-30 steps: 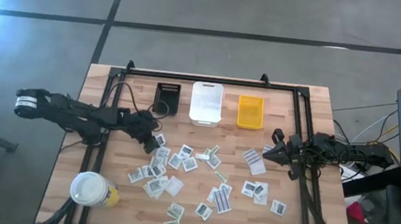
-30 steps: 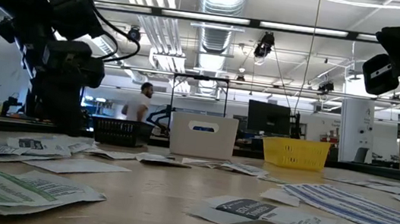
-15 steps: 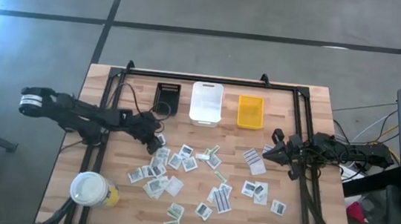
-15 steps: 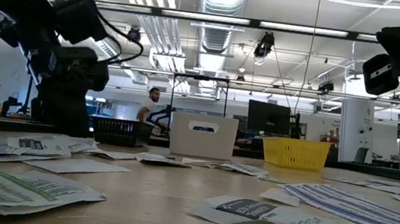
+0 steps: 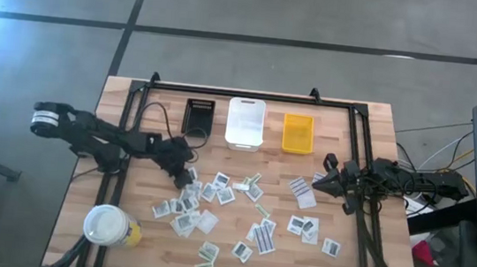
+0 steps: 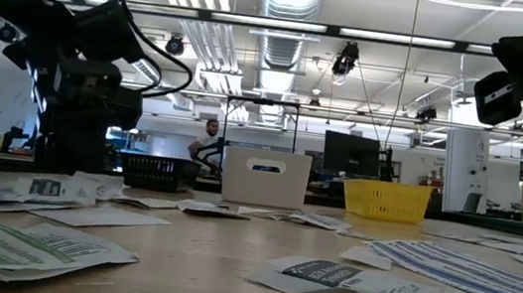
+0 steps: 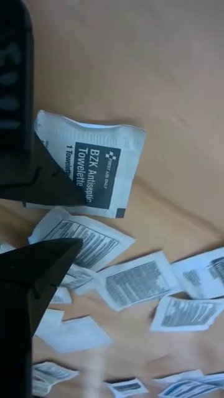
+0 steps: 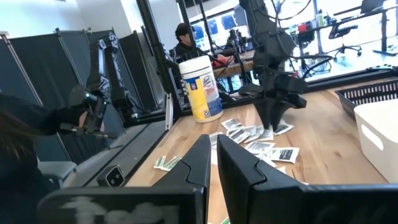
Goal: Pick & Place First Aid Supplies
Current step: Put the towelette pack into the black basket
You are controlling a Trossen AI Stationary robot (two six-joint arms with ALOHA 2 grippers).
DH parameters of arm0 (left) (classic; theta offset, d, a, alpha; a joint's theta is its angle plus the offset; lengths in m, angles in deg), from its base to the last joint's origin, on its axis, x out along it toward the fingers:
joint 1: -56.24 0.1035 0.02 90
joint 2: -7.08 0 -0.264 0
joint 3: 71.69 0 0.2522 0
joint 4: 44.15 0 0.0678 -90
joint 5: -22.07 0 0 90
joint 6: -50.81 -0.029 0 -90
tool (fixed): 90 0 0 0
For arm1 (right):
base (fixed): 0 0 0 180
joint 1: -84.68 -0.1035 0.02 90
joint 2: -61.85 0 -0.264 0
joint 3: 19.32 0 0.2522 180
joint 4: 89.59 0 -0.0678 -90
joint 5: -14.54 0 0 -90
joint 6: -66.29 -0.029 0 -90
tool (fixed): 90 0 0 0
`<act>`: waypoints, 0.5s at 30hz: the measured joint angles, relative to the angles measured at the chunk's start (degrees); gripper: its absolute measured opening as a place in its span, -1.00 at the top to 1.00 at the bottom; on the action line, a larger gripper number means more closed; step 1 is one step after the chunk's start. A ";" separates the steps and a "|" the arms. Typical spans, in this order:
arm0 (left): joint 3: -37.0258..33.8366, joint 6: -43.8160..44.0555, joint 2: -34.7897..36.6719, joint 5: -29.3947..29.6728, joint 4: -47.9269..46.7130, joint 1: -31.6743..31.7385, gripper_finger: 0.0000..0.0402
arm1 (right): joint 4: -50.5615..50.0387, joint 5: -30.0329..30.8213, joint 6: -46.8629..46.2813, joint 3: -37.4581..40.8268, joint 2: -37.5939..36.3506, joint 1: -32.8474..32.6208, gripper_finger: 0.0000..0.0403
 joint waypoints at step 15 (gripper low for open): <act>-0.24 -0.02 0.13 -2.87 -3.62 -0.10 0.71 | 0.00 0.73 1.01 0.00 0.00 0.02 0.87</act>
